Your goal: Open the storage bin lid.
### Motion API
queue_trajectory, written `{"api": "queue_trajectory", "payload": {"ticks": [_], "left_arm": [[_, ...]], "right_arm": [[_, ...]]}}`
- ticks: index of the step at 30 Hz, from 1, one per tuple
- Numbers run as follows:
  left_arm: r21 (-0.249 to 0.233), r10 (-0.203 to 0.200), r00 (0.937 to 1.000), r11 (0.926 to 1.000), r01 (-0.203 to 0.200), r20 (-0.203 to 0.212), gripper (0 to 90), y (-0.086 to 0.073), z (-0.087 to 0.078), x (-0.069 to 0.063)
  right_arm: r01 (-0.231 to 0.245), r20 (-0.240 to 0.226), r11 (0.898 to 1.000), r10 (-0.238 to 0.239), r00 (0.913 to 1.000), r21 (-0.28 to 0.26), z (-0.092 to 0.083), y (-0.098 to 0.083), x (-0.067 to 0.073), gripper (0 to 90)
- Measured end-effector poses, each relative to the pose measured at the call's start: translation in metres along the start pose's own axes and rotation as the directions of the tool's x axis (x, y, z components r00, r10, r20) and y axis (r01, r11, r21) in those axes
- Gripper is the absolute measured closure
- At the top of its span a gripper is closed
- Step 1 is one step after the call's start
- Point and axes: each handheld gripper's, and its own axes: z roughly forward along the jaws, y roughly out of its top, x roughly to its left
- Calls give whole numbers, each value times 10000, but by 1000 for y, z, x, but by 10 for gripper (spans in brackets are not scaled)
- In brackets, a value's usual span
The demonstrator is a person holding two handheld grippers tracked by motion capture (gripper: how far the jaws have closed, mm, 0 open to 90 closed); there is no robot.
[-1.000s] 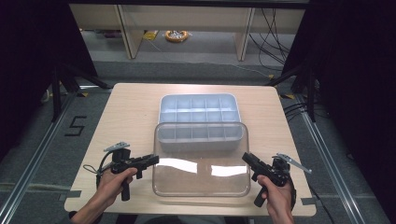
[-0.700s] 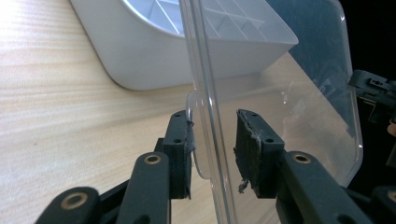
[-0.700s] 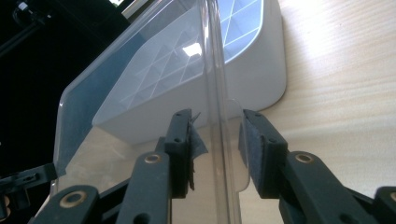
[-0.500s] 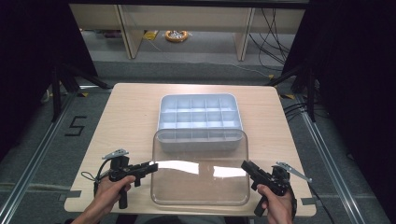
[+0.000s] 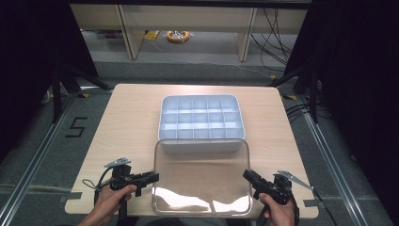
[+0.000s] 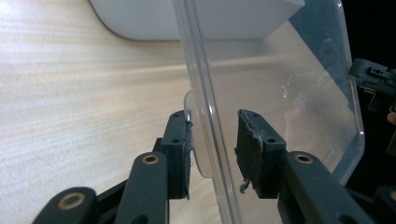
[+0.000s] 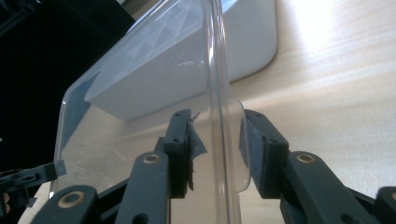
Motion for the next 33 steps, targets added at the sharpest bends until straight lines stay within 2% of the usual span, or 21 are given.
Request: {"api": "queue_trajectory", "payload": {"ticks": [1,2,3,4,7,10,11,12,13,14,15,17,19,20,22,23,24,26,27,29,33], "left_arm": [[16,-61,10000,10000,61,10,642,-1,1,0],[81,-22,10000,10000,22,11,642,-1,0,1],[87,-32,10000,10000,33,-91,642,-2,1,2],[192,36,10000,9998,-36,-21,640,-3,1,3],[305,137,9999,9994,-135,-76,635,-5,3,3],[382,303,9994,9988,-298,-136,626,-6,4,2],[433,425,9989,9982,-416,-195,622,-7,4,1],[435,415,9990,9982,-406,-185,619,-8,3,1],[459,457,9988,9979,-448,-189,619,-9,3,0],[480,516,9984,9976,-505,-211,619,-9,2,0],[465,567,9980,9974,-554,-279,619,-9,1,0],[499,588,9980,9971,-577,-210,620,-10,1,0],[513,642,9977,9967,-631,-207,621,-13,-1,-2],[558,693,9974,9961,-682,-178,622,-13,-1,-3],[546,710,9974,9960,-701,-137,628,-14,-3,-4],[527,744,9971,9959,-736,-136,629,-15,-4,-5],[518,793,9967,9956,-785,-142,629,-15,-4,-6],[581,743,9972,9956,-735,-115,628,-17,-5,-6],[585,727,9973,9957,-722,-72,628,-17,-4,-5],[636,657,9978,9959,-650,-99,629,-17,-4,-3],[692,591,9982,9959,-580,-138,622,-16,-1,-1]], "right_arm": [[-61,94,10000,60,9999,43,0,-1,0,646],[-502,1,9985,502,9987,197,-1,-2,2,647],[-417,-138,9990,420,9990,164,0,-2,1,647],[58,-80,9999,-57,10000,86,1,-3,-2,647],[-277,-46,9993,279,9996,233,2,-4,-1,647],[80,166,9995,-85,9998,309,3,-5,-4,645],[-347,183,9984,339,9993,449,2,-5,-1,643],[-347,230,9984,337,9992,450,2,-6,-1,641],[68,143,9992,-73,9999,398,3,-6,-4,641],[136,183,9990,-144,9997,426,3,-7,-4,640],[-220,477,9983,195,9987,543,3,-8,0,640],[164,138,9987,-171,9998,484,4,-9,-4,639],[-60,427,9980,33,9991,635,3,-11,-1,634],[219,328,9979,-239,9992,602,3,-11,-3,632],[160,452,9980,-188,9988,606,1,-11,-2,632],[336,266,9980,-350,9990,527,1,-12,-3,633],[2,291,9988,-16,9996,493,-1,-13,-1,632],[541,356,9973,-558,9978,488,-2,-13,-3,630],[73,192,9988,-83,9998,481,-2,-14,0,630],[-5,264,9984,-10,9997,564,-3,-15,0,631],[312,464,9967,-348,9983,755,3,-17,-6,630]]}}
